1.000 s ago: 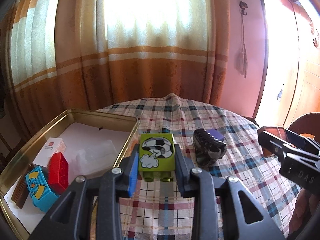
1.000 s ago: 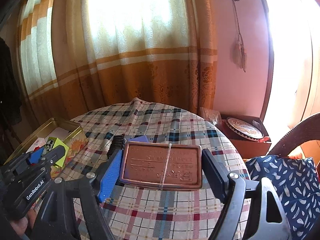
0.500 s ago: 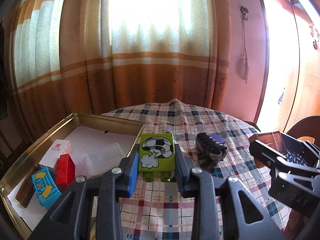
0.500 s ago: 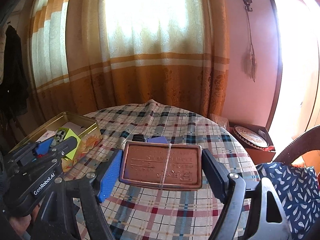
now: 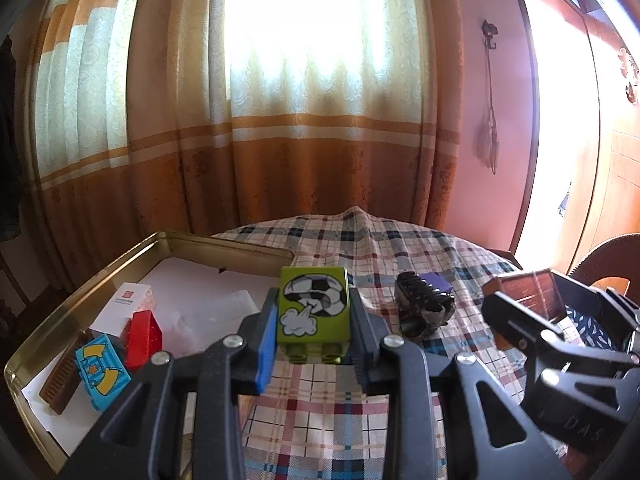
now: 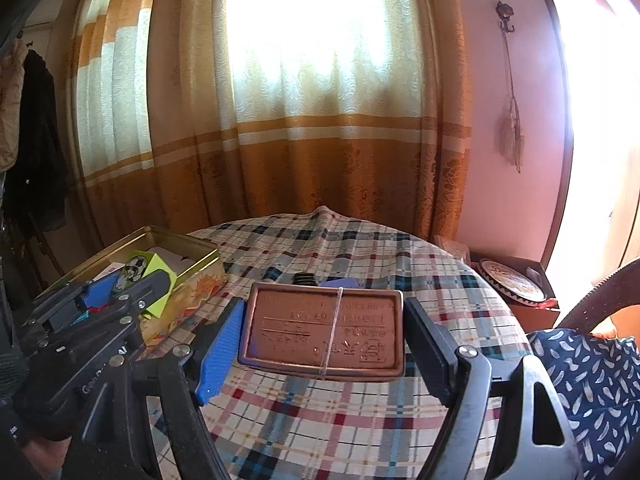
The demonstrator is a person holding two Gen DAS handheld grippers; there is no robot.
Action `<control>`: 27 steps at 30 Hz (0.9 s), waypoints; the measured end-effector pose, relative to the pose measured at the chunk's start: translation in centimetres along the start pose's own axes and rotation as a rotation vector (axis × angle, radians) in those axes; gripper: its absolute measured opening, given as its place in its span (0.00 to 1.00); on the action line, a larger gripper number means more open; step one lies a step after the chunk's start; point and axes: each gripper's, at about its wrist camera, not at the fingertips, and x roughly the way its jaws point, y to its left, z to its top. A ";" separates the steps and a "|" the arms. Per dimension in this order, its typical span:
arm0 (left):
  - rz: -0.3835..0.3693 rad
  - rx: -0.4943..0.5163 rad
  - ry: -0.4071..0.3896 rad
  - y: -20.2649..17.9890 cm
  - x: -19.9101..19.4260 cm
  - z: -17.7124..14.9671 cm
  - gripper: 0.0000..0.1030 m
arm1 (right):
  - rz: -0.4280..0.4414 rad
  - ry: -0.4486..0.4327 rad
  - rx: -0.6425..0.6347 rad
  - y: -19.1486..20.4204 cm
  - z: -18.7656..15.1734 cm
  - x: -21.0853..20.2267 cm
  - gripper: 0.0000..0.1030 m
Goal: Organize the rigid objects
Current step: 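Carry the green block with the left gripper while the right carries the copper plate toward the tray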
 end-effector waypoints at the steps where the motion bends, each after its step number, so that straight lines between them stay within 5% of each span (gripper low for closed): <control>1: 0.001 0.000 -0.001 0.0 -0.1 0.0 0.29 | 0.001 -0.004 -0.003 0.1 0.0 -0.1 0.77; 27: 0.022 0.011 -0.040 0.7 -1.8 -0.3 0.29 | 0.036 0.002 -0.004 1.7 -0.5 -0.4 0.77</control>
